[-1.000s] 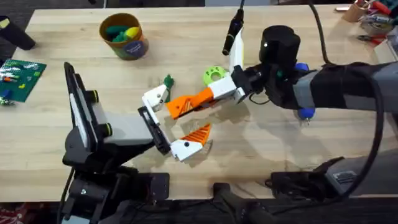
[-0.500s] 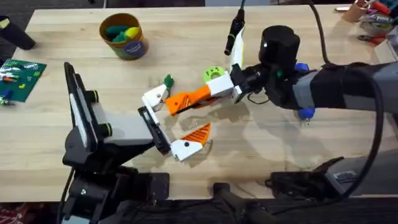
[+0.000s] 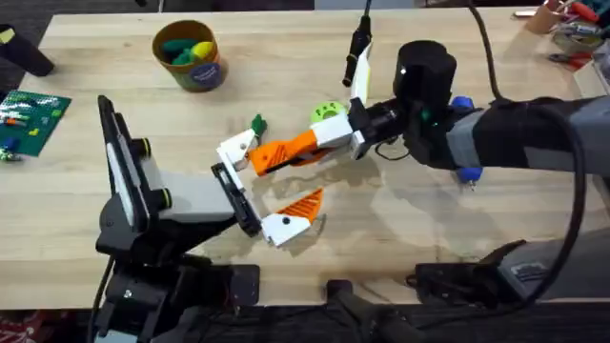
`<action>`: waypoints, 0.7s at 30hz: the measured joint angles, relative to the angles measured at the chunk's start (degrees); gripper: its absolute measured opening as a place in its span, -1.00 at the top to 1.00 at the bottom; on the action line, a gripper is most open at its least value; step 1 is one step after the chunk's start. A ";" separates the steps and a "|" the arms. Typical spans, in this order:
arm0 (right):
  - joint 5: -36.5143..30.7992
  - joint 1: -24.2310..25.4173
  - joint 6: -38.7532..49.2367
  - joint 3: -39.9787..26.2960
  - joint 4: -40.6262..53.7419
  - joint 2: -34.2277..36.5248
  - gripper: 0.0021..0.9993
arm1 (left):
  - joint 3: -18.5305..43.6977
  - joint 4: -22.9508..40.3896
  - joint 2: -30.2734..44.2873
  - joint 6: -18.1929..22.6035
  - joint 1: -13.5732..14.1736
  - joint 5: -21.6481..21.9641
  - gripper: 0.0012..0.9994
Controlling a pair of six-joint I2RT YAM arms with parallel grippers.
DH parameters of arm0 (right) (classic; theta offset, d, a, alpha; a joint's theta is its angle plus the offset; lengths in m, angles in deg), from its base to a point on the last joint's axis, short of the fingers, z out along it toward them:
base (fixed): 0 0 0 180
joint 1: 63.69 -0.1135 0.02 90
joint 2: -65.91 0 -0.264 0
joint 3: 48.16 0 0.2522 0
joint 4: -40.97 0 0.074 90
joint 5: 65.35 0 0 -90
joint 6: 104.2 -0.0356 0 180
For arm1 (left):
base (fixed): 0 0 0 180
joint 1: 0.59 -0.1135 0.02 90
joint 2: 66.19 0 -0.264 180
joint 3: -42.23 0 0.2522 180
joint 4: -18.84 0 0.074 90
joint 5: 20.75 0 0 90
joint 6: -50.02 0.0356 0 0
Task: Pick up the gripper from the table and insert it into the empty holder that is missing its gripper. Then pick up a screw, insert it into the mounting hole, and use the screwdriver to tighten it. Finally, clean up the table by picking up the vegetable and placing it into the bucket.
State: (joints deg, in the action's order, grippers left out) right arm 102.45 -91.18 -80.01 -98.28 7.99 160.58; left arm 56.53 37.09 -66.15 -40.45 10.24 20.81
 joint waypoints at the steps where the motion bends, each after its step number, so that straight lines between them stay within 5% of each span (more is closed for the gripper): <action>1: -0.02 0.00 -0.40 0.00 -0.21 0.00 0.96 | 0.00 0.00 0.00 0.00 0.00 0.00 -0.97; 21: -0.06 -0.04 -3.69 -0.02 -2.06 0.00 0.96 | 0.00 0.00 0.00 0.00 0.00 0.04 -0.97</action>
State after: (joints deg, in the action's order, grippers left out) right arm 102.38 -91.22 -83.70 -98.30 5.93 160.58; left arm 56.53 37.09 -66.15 -40.45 10.24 20.85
